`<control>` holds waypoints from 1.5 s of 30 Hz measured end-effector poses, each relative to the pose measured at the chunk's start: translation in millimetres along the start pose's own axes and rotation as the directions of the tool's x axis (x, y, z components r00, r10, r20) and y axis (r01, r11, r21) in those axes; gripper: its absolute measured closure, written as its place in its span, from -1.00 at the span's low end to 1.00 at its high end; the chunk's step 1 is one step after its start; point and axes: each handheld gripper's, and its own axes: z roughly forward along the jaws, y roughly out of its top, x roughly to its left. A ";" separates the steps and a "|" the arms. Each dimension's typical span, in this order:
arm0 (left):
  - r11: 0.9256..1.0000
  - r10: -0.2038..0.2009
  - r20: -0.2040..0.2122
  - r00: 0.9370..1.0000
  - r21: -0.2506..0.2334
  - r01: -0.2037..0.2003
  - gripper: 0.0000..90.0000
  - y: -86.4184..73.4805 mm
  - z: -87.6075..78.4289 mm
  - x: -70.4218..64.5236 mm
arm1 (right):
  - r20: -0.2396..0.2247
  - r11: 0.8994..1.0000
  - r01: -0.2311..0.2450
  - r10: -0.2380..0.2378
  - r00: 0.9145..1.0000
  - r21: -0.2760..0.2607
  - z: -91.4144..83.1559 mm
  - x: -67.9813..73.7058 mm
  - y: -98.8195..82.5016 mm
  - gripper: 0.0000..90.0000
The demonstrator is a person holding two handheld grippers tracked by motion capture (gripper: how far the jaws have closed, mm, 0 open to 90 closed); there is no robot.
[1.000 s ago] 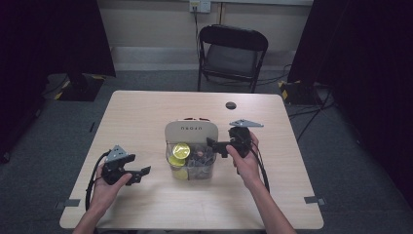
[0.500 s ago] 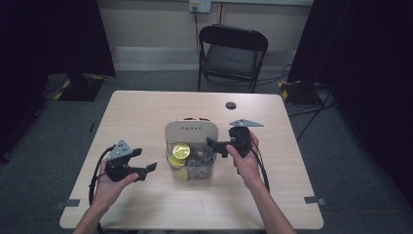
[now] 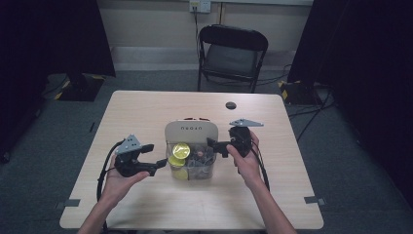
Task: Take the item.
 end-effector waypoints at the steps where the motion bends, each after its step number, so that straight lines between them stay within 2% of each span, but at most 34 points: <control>1: 1.000 0.008 0.004 1.000 -0.005 -0.008 -0.46 2.7 2.1 -2.2 | -0.001 1.000 0.000 0.000 1.000 0.001 0.1 -0.2 0.1 -1.00; 3: 1.000 0.019 0.024 1.000 -0.007 -0.019 -0.41 10.0 8.2 -6.7 | 0.000 1.000 0.004 -0.004 1.000 0.000 0.0 0.1 0.2 -1.00; 6: 1.000 0.027 0.032 0.999 -0.012 -0.026 -0.41 13.2 12.1 -7.6 | 0.000 1.000 0.002 -0.002 1.000 0.000 -0.1 0.1 0.2 -1.00; 14: 0.999 0.039 0.069 0.997 -0.007 -0.038 -0.32 15.1 28.2 -9.4 | 0.009 1.000 0.009 -0.009 1.000 0.000 -0.6 0.9 0.4 -1.00; 18: 0.999 0.050 0.070 0.996 0.003 -0.051 -0.32 16.5 33.9 -10.9 | 0.004 1.000 0.006 -0.006 1.000 0.001 -0.4 0.4 0.2 -1.00; 26: 0.999 0.041 0.086 0.995 0.013 -0.043 -0.24 16.2 44.5 -10.5 | 0.004 1.000 0.003 -0.003 1.000 0.004 0.0 0.5 0.0 -1.00; 27: 0.999 0.050 0.085 0.995 0.017 -0.051 -0.25 16.8 48.0 -11.4 | 0.003 1.000 0.000 0.000 1.000 0.008 0.4 0.3 -0.3 -1.00; 33: 0.998 0.053 0.096 0.994 0.033 -0.057 -0.26 16.5 53.3 -12.7 | 0.004 1.000 -0.002 0.002 1.000 0.011 0.6 0.3 -0.6 -1.00; 35: 0.997 0.066 0.095 0.993 0.033 -0.070 -0.25 16.6 55.3 -12.3 | 0.004 1.000 -0.003 0.003 1.000 0.011 0.6 0.2 -0.6 -1.00; 37: 0.998 0.053 0.112 0.992 0.035 -0.057 -0.25 15.8 56.7 -12.2 | 0.004 1.000 -0.004 0.004 1.000 0.011 0.5 0.4 -0.6 -1.00; 41: 0.997 0.054 0.127 0.990 0.041 -0.060 -0.23 15.0 59.5 -12.8 | 0.005 1.000 -0.002 0.002 1.000 0.011 0.5 0.5 -0.5 -1.00; 45: 0.997 0.063 0.122 0.991 0.045 -0.069 -0.23 15.2 60.1 -13.5 | 0.007 1.000 -0.003 0.003 1.000 0.011 0.4 0.8 -0.6 -1.00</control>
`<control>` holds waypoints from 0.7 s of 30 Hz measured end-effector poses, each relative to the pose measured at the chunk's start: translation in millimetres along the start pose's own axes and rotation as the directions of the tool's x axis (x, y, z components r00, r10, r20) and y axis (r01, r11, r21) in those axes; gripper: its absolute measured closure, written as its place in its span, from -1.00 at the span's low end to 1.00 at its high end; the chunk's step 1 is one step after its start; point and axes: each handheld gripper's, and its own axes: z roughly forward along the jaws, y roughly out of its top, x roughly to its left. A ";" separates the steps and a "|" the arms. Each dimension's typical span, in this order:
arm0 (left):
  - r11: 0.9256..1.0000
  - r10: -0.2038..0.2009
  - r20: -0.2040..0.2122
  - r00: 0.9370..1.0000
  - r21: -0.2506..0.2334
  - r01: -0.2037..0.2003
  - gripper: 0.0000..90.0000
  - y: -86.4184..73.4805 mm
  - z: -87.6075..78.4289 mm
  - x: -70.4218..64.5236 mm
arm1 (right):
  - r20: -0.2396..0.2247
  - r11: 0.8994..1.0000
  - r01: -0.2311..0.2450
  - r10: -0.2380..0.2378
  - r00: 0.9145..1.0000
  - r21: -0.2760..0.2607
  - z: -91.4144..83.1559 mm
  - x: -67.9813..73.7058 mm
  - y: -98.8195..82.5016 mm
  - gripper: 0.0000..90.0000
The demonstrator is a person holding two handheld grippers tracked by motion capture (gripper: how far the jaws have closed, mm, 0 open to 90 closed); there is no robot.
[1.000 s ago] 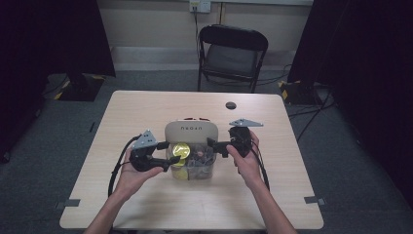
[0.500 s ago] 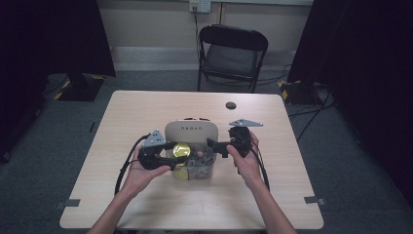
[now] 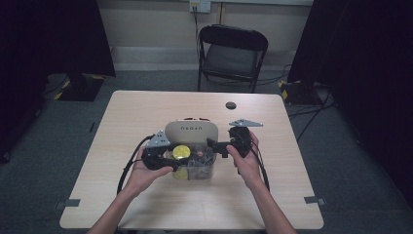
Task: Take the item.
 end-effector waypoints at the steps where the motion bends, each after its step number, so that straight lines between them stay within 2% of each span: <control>1: 1.000 0.009 0.005 1.000 0.004 -0.009 -0.21 0.5 0.5 0.4 | -0.002 1.000 -0.002 0.002 1.000 0.000 0.2 -0.3 0.0 -1.00; 7: 1.000 0.018 -0.003 1.000 -0.004 -0.018 -0.16 -0.3 1.0 0.0 | -0.005 1.000 -0.003 0.003 1.000 0.001 0.3 -0.6 0.0 -1.00; 14: 1.000 -0.002 0.001 1.000 -0.009 0.002 -0.15 -0.9 -0.5 0.7 | -0.005 1.000 -0.005 0.005 1.000 0.000 0.2 -0.4 -0.3 -1.00; 21: 1.000 -0.003 0.003 1.000 -0.008 0.003 -0.15 -0.8 -2.1 0.2 | -0.003 1.000 -0.006 0.006 1.000 -0.001 0.2 -0.2 -0.4 -1.00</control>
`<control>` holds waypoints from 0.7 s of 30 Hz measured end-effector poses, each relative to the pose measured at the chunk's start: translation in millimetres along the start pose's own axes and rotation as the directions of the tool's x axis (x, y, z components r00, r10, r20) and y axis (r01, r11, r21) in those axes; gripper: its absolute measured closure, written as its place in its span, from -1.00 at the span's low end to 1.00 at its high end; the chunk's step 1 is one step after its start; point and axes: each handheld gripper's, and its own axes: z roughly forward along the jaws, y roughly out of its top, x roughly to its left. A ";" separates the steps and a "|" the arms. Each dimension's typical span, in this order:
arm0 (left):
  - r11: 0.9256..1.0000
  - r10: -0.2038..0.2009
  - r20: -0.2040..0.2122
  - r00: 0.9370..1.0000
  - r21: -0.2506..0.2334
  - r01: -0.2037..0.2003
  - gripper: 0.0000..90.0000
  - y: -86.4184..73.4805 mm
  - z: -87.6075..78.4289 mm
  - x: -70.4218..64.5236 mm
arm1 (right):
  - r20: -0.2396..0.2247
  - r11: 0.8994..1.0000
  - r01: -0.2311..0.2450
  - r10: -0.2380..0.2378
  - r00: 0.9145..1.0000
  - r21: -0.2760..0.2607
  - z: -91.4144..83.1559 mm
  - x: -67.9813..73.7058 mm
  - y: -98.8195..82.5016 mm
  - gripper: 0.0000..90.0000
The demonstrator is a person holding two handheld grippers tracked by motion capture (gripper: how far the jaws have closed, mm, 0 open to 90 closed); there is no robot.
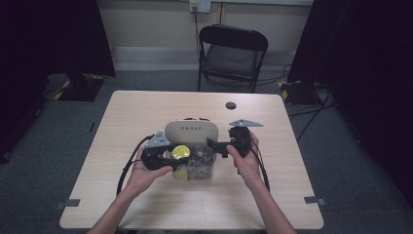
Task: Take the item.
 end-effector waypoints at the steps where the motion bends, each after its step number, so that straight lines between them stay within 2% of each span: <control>1: 1.000 -0.005 0.005 1.000 -0.004 0.005 -0.15 -0.1 -0.2 -0.3 | 0.001 1.000 0.001 -0.001 1.000 -0.001 0.0 0.1 -0.1 -1.00; 21: 0.999 -0.016 0.016 1.000 -0.049 0.017 -0.15 3.4 -19.9 -1.7 | -0.001 1.000 0.004 -0.004 1.000 -0.002 0.1 -0.2 -0.1 -1.00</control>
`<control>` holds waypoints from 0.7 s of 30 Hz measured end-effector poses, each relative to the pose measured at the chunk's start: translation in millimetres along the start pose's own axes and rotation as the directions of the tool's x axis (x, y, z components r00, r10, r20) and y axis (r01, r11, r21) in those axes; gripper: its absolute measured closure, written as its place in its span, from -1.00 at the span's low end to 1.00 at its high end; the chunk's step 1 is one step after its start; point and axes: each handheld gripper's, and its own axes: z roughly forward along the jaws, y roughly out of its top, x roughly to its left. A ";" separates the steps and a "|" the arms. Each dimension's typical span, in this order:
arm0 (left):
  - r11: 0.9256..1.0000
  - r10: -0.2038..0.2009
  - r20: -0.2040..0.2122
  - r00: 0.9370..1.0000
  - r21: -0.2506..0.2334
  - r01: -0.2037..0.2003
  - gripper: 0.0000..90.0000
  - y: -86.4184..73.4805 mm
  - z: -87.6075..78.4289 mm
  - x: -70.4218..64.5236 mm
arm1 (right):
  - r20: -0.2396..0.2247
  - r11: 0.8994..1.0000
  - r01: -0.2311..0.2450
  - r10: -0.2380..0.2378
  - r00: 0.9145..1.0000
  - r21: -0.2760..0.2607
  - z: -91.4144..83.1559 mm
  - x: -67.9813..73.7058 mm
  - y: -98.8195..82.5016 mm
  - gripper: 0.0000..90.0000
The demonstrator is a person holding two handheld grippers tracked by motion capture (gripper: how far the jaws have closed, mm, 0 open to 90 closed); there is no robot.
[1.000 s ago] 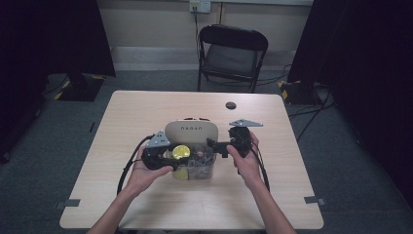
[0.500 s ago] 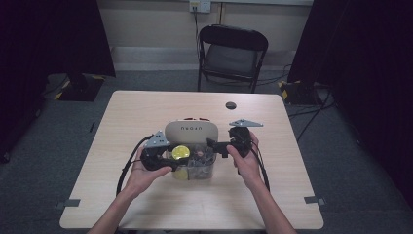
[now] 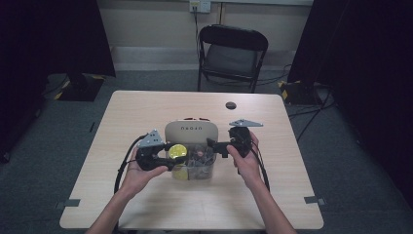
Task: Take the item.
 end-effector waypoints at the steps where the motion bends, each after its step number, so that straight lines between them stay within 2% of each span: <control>1: 1.000 -0.001 -0.001 1.000 0.001 0.001 -0.15 0.0 -0.9 0.0 | -0.001 1.000 0.000 0.000 1.000 -0.001 0.1 -0.1 0.0 -1.00; 5: 1.000 -0.006 -0.003 1.000 0.001 0.006 -0.15 -0.4 -5.5 2.7 | -0.001 1.000 0.000 0.000 1.000 0.000 0.1 -0.1 0.0 -1.00; 6: 1.000 -0.009 -0.002 1.000 -0.017 0.009 -0.15 -0.5 -7.9 3.2 | -0.001 1.000 0.000 0.000 1.000 0.000 0.1 -0.1 0.0 -1.00; 10: 1.000 -0.008 -0.004 1.000 -0.025 0.008 -0.15 0.1 -12.1 4.1 | 0.000 1.000 0.003 -0.003 1.000 0.000 -0.1 0.0 0.1 -1.00; 15: 1.000 -0.005 -0.010 1.000 -0.020 0.005 -0.15 0.1 -18.1 5.2 | -0.001 1.000 0.003 -0.003 1.000 -0.002 0.0 -0.2 -0.1 -1.00; 21: 0.999 -0.023 -0.018 1.000 -0.035 0.022 -0.15 -0.9 -29.4 9.5 | 0.000 1.000 0.006 -0.006 1.000 -0.002 -0.4 -0.7 -0.1 -1.00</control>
